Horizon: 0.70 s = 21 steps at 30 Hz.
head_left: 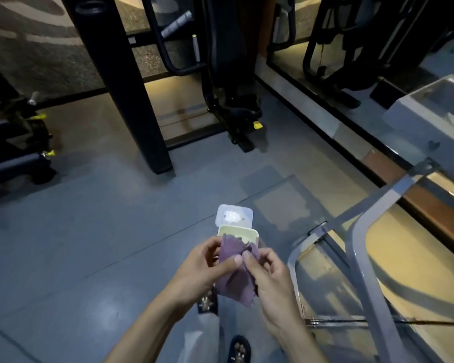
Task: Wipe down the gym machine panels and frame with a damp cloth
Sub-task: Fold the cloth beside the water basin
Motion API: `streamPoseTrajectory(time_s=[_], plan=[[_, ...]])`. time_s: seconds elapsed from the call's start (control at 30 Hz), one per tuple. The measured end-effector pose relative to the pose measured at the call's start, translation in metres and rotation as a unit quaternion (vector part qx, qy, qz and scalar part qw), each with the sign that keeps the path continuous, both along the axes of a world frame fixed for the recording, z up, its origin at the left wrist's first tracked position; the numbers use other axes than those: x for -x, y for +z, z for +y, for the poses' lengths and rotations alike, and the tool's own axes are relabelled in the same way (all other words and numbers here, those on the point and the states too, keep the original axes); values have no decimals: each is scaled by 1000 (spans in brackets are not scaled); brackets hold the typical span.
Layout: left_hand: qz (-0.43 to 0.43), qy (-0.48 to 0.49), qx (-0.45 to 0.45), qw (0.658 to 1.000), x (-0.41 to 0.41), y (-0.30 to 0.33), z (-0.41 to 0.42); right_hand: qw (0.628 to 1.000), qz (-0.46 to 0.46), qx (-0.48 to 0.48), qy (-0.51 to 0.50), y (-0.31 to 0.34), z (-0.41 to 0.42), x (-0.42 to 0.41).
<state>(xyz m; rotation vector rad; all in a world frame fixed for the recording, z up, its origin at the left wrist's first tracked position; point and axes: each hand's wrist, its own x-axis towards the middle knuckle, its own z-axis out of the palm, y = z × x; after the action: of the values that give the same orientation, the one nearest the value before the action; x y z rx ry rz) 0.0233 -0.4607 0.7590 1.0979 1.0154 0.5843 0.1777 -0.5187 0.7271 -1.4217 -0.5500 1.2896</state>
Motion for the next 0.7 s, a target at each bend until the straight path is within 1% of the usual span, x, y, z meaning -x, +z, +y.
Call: streamPoseTrajectory(time_s=[0.1, 0.13, 0.2, 0.3, 0.37, 0.4, 0.47, 0.53, 0.6, 0.63, 0.7], plan=[[30, 8, 13, 999, -8, -40, 39, 997, 11, 79, 16, -28, 35, -4], [35, 12, 17, 999, -10, -56, 53, 994, 31, 104, 19, -39, 48, -5], [52, 19, 30, 998, -13, -89, 81, 983, 101, 152, 9, -58, 76, -5], [65, 14, 72, 995, -16, -128, 124, 951, 218, 218, 16, -92, 115, -7], [80, 3, 90, 993, -15, -154, 149, 934, 258, 246, 30, -117, 137, -10], [90, -6, 93, 992, -15, -165, 160, 930, 259, 259, 37, -130, 148, -11], [107, -24, 102, 989, -14, -188, 180, 932, 208, 295, 39, -151, 168, -14], [124, -35, 122, 984, -17, -214, 195, 940, 114, 320, 39, -178, 185, -14], [135, -32, 136, 981, -22, -241, 208, 934, 38, 344, 86, -211, 199, -13], [137, -24, 130, 982, -26, -256, 214, 932, 16, 350, 89, -228, 207, -14], [142, -23, 120, 982, -36, -291, 228, 937, -12, 344, 56, -262, 224, -19]])
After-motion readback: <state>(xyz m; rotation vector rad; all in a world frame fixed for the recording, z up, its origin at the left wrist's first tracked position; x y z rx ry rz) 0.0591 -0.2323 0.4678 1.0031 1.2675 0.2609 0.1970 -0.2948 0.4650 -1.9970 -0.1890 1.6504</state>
